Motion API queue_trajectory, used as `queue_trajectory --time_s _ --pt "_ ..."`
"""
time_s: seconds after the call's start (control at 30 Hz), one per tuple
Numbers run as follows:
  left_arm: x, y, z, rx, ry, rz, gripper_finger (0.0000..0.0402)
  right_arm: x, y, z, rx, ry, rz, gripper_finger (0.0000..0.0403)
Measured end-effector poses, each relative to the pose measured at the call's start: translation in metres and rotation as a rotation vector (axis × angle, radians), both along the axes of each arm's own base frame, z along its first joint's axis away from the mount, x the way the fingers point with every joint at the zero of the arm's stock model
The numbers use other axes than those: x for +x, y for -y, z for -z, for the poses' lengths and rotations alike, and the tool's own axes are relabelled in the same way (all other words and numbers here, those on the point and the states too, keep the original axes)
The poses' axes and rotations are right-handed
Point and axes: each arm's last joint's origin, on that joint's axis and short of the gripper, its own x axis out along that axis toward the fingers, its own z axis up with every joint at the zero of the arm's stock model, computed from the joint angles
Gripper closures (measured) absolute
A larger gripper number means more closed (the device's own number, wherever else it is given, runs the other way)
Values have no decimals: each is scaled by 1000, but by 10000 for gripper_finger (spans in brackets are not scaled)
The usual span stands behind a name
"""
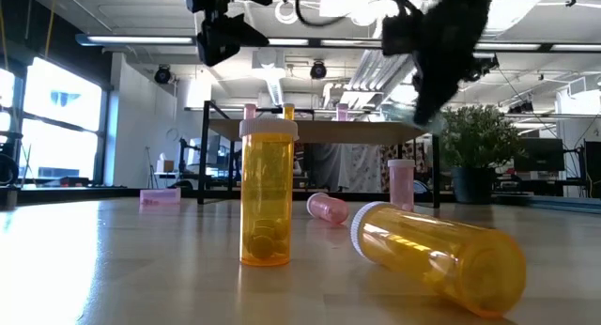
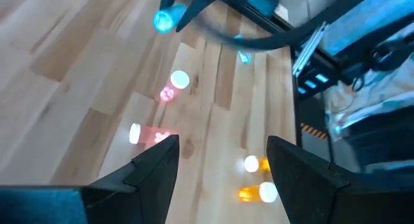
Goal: Pick and place medicine bottles onto shelf by color
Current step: Put the top blue pill bottle on the shelf aligned with the other blue pill bottle
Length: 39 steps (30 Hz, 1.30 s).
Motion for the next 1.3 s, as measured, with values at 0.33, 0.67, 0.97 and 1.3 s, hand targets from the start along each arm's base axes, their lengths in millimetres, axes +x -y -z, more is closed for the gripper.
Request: queue_trajectory --time_s 0.33,0.67,0.97,1.3 --pt "1 -11 -3 -256 12 -156 177 17 0 -49 -207 151 -222 322" --pt "7 -12 -13 -505 88 -297 177 23 -4 -78 -486 217 -559 322" --pt "13 -14 -25 -682 206 -348 177 32 -20 -95 -841 292 -819 322" --pt "15 -14 -31 -797 245 -386 177 40 -23 -107 -1026 378 -918 322"
